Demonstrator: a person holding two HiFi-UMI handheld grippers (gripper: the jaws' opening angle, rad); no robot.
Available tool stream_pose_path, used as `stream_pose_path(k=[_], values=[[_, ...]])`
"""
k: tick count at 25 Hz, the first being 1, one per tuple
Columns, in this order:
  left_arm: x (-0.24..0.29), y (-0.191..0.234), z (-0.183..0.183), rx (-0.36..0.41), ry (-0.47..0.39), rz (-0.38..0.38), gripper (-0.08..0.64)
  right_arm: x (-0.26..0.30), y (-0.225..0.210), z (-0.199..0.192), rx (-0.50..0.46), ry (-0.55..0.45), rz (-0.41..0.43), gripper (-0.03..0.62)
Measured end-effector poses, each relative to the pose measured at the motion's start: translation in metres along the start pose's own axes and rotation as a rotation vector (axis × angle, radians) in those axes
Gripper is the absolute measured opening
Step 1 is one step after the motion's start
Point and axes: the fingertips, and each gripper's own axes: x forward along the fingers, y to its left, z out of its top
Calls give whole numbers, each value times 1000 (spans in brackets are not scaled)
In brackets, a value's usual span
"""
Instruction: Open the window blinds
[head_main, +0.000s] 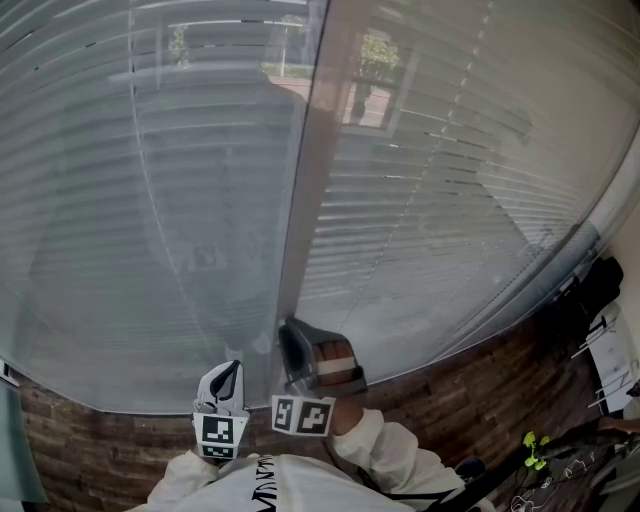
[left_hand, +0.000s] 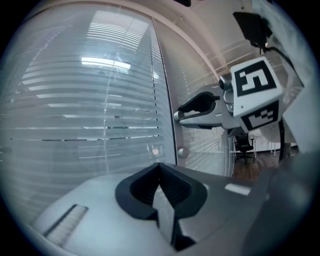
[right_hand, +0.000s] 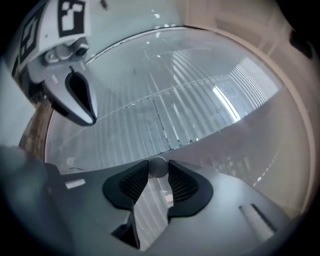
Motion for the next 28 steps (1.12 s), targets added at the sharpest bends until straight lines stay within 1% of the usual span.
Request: stream_pose_path(k=[7, 9, 12, 13, 15, 21, 25, 26, 27, 28], values=[[2, -1, 0, 5, 1, -5, 0, -2, -9, -1, 644, -68, 88, 127], [3, -1, 0, 5, 1, -5, 0, -1, -10, -4, 846, -86, 119, 129], [3, 0, -1, 2, 3, -3, 0, 0, -12, -11, 1173, -110, 160, 129], [3, 0, -1, 2, 3, -3, 0, 0, -13, -13, 1272, -118, 171, 129], [3, 1, -1, 2, 3, -3, 0, 0, -14, -15, 1441, -132, 190, 129], [3, 2, -1, 5, 3, -7, 0, 1, -14, -20, 1817, -170, 249, 127], [3, 2, -2, 4, 3, -10, 0, 1, -14, -22, 2090, -221, 284, 127], [3, 2, -2, 5, 3, -11, 0, 0, -14, -23, 2146, -232, 284, 127], [3, 2, -2, 5, 3, -12, 0, 0, -14, -23, 2182, -240, 283, 127], [3, 2, -1, 6, 2, -12, 0, 0, -14, -23, 2196, -244, 281, 127]])
